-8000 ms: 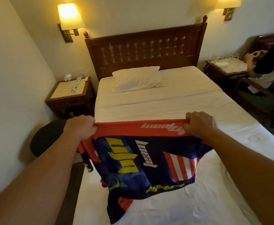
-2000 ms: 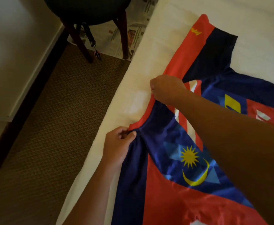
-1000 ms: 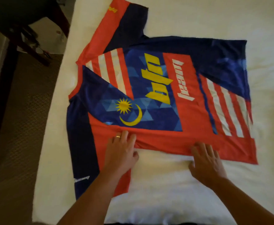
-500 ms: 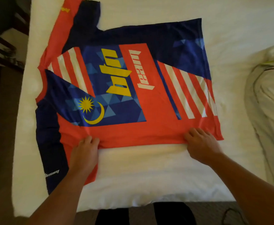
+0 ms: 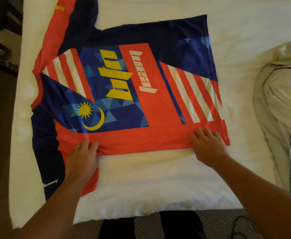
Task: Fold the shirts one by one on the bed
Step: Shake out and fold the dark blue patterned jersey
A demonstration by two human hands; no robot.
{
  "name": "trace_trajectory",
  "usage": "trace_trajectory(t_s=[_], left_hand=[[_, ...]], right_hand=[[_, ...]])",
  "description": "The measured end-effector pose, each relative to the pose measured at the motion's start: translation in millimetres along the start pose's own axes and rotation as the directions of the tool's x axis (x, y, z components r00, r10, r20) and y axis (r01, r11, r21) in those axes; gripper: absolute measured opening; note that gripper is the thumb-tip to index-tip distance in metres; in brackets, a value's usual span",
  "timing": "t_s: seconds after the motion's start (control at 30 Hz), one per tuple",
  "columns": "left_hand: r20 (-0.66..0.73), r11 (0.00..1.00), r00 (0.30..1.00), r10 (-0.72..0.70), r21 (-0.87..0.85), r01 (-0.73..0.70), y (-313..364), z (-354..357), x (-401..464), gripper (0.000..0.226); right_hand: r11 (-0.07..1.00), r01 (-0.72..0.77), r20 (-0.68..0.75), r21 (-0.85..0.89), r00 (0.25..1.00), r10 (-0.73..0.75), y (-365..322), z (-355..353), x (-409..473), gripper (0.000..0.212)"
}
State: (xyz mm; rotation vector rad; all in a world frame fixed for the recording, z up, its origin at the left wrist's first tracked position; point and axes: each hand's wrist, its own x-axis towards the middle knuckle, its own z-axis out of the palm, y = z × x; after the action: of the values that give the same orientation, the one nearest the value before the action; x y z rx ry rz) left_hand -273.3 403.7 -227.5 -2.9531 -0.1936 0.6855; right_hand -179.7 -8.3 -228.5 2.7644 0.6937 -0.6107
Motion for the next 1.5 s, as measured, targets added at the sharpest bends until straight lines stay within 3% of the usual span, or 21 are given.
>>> trace_trajectory(t_s=[0.1,0.23,0.37,0.47,0.6,1.2,1.4,1.5], left_hand=[[-0.021,0.996,0.997,0.073,-0.053,-0.074,-2,-2,4,0.036],[0.035,0.943,0.999,0.004,-0.332,0.008,-11,-14,18,0.015],[0.124,0.814,0.991,-0.057,-0.569,0.118,-21,-31,50,0.034],[0.221,0.844,0.975,-0.030,-0.518,0.143,-28,-48,79,0.030],[0.198,0.854,0.975,-0.100,-0.487,0.186,-31,-71,121,0.029],[-0.160,0.876,0.956,-0.247,-0.458,0.149,-17,-92,223,0.018],[-0.227,0.893,0.939,-0.260,-0.427,0.144,-14,-86,234,0.019],[-0.352,0.919,0.887,-0.299,-0.356,0.169,3,-86,224,0.038]], right_hand=[[0.997,0.059,0.022,0.046,0.998,-0.060,-13,-7,10,0.024],[0.978,-0.103,0.134,0.180,0.988,0.079,-12,-27,23,0.015],[0.947,-0.217,0.209,0.236,0.963,0.169,7,-45,45,0.021],[0.938,-0.263,0.277,0.227,0.940,0.197,21,-62,68,0.020],[0.935,-0.285,0.270,0.211,0.936,0.224,36,-79,101,0.035],[0.925,-0.337,-0.027,0.174,0.938,0.346,86,-81,215,0.019],[0.896,-0.411,-0.110,0.169,0.895,0.431,94,-66,222,0.024],[0.858,-0.437,-0.151,0.270,0.861,0.486,88,-57,213,0.042]])
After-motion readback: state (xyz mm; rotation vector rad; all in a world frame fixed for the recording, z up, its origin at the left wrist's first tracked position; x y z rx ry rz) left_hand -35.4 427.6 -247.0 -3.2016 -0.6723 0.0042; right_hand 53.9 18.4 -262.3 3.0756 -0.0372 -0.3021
